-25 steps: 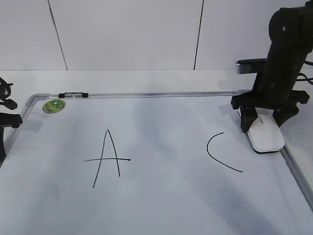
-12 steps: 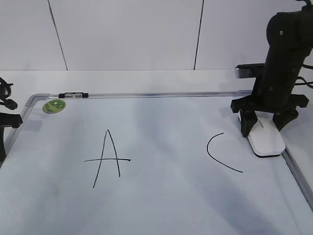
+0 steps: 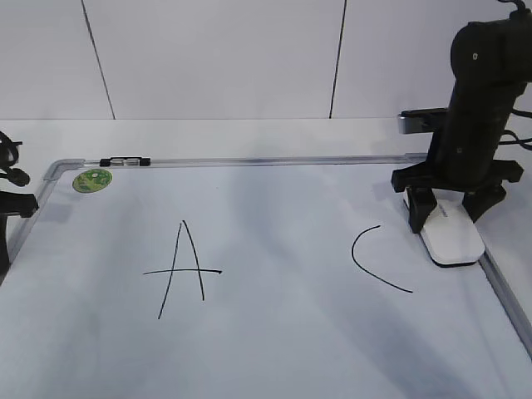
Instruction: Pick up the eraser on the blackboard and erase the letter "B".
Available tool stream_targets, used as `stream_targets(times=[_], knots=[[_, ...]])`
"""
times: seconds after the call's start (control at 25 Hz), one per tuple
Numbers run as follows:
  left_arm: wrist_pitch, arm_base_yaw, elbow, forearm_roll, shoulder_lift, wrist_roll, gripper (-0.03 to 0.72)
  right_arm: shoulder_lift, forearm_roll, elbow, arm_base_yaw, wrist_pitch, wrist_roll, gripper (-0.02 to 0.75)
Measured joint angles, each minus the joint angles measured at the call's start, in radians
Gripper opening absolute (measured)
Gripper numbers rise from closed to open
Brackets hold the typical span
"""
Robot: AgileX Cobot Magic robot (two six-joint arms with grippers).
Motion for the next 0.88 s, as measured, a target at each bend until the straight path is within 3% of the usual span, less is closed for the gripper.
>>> stream_targets(times=[0.24,0.44,0.88], knots=[[0.0,0.0,0.0,0.0,0.0,0.0,0.012,0.0,-0.001,-0.002,0.0,0.002,0.0,0.564],[0.0,0.0,0.0,0.0,0.0,0.0,0.012,0.016,-0.008,0.0,0.0,0.002,0.0,0.657],[0.0,0.0,0.0,0.0,0.0,0.0,0.012,0.017,-0.008,-0.062,0.0,0.082,0.0,0.663]])
